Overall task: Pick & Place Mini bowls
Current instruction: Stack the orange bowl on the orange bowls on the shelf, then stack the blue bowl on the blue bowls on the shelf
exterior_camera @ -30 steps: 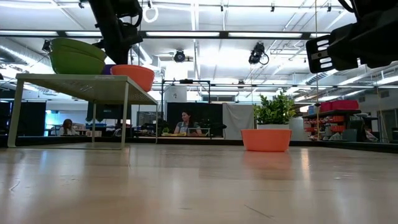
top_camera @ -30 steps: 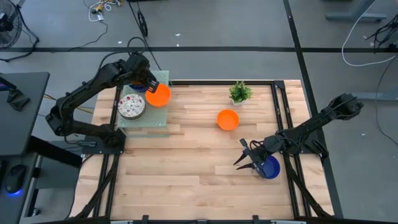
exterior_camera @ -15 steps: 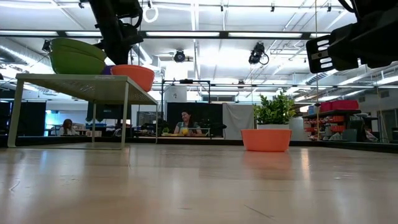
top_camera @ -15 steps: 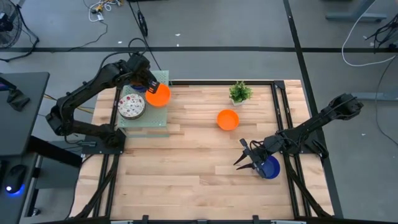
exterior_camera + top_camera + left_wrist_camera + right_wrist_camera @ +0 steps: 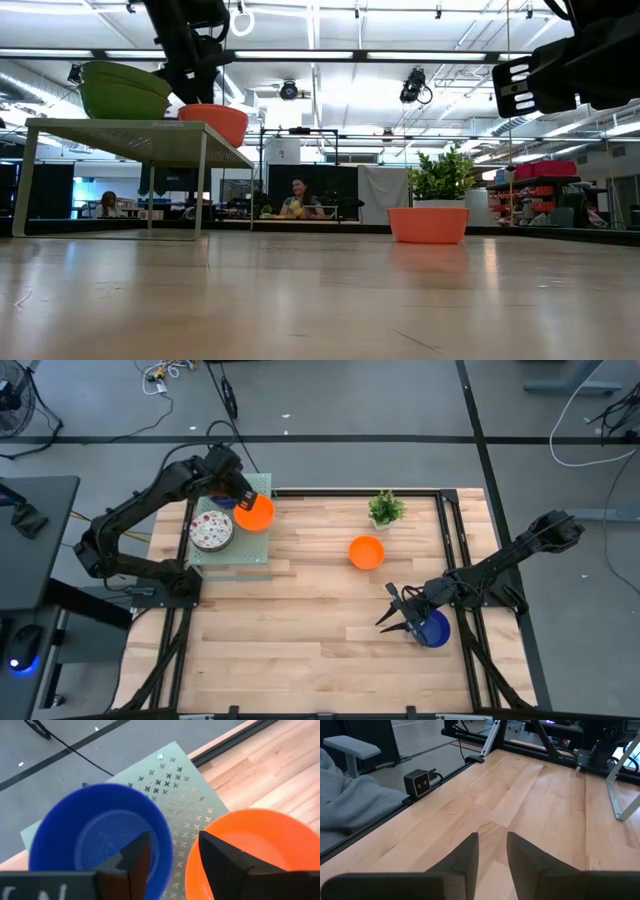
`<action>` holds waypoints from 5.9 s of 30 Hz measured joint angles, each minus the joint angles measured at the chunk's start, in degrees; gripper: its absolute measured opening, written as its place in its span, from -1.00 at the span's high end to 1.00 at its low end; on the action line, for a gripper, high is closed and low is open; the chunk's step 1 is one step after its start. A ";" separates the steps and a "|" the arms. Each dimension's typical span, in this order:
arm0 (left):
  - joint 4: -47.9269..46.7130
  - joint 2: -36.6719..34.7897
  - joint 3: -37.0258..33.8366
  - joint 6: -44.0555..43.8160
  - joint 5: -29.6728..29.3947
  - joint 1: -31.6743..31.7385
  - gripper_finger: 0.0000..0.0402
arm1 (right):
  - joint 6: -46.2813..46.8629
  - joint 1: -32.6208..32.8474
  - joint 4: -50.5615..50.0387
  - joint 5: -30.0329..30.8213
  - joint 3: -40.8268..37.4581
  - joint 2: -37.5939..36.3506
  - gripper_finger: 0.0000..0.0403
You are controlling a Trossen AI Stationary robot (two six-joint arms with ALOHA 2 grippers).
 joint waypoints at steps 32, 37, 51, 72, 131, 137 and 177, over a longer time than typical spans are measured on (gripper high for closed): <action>75.33 22.48 -16.26 10.82 -7.06 -50.43 0.12 | 0.02 0.30 -13.21 14.82 0.04 -13.67 0.49; 70.01 33.04 -6.07 10.85 -3.23 -48.29 0.12 | 1.48 0.29 -19.84 22.08 0.02 -21.01 0.49; 57.26 51.17 13.95 18.75 11.00 -40.41 0.12 | 5.64 0.34 -32.37 27.45 0.02 -29.90 0.49; 52.23 54.14 14.16 18.82 10.93 -36.33 0.41 | 7.77 0.32 -33.23 27.42 0.02 -29.81 0.49; -14.47 15.53 16.69 -20.58 -18.75 -31.19 0.96 | 9.06 0.34 -33.64 26.77 0.02 -28.22 0.49; -14.05 15.39 14.46 -21.21 -16.87 -30.18 0.96 | 9.06 0.33 -33.42 26.77 0.02 -28.22 0.49; 18.87 14.95 10.78 -6.82 -21.92 -49.51 0.58 | 8.99 0.32 -33.35 26.71 0.00 -28.14 0.49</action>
